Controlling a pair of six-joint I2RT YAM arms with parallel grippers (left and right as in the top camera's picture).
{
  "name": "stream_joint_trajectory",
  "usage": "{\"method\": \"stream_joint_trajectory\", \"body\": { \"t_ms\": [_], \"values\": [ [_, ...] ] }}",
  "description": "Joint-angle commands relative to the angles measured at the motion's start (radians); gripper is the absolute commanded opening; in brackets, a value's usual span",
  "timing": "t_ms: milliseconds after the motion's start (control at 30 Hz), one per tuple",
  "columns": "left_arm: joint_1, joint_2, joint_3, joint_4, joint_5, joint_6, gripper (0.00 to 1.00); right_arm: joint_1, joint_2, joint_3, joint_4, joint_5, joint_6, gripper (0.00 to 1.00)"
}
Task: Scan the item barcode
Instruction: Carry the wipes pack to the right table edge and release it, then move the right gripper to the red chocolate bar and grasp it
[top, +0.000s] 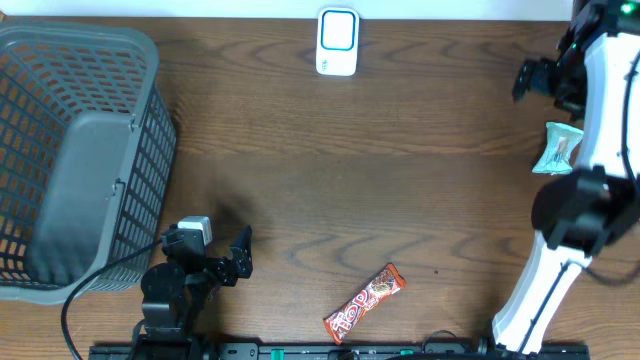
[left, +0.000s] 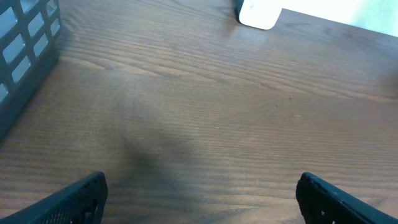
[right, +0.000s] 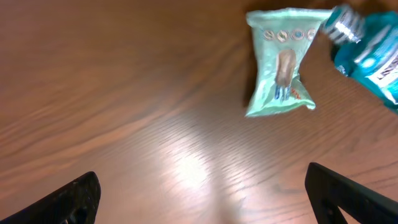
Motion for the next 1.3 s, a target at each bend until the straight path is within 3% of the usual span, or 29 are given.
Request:
{"method": "stream_joint_trajectory", "body": {
  "t_ms": [0,333,533,667,733,833,1000,1100,1267],
  "values": [
    [-0.003,-0.004,-0.007,-0.012,0.005,-0.001,0.96,0.063,-0.194,0.034,-0.028,-0.056,0.009,0.99],
    [-0.003,-0.004,-0.007,-0.012,0.005,-0.001,0.96,0.381,-0.480,-0.057,-0.083,-0.111,0.108,0.99],
    [-0.003,-0.004,-0.007,-0.012,0.005,-0.001,0.96,0.624,-0.517,-0.281,-0.081,-0.111,0.410,0.99],
    [-0.003,-0.004,-0.007,-0.012,0.005,-0.001,0.96,0.748,-0.510,-0.510,-0.055,-0.131,0.762,0.99],
    [-0.003,-0.004,-0.007,-0.012,0.004,-0.001,0.96,0.807,-0.501,-0.647,-0.027,-0.180,0.908,0.99],
    [-0.003,-0.004,-0.006,-0.012,0.005,-0.001,0.96,0.888,-0.479,-0.861,0.053,-0.326,1.009,0.96],
    [-0.003,-0.004,-0.006,-0.012,0.005,-0.001,0.96,0.959,-0.471,-1.101,0.199,-0.466,1.115,0.95],
    [-0.003,-0.004,-0.007,-0.012,0.005,-0.001,0.96,0.973,-0.471,-1.209,0.288,-0.473,1.159,0.85],
    [-0.003,-0.004,-0.007,-0.012,0.005,-0.001,0.96,0.980,-0.471,-1.315,0.422,-0.465,1.188,0.78]
  ]
}}
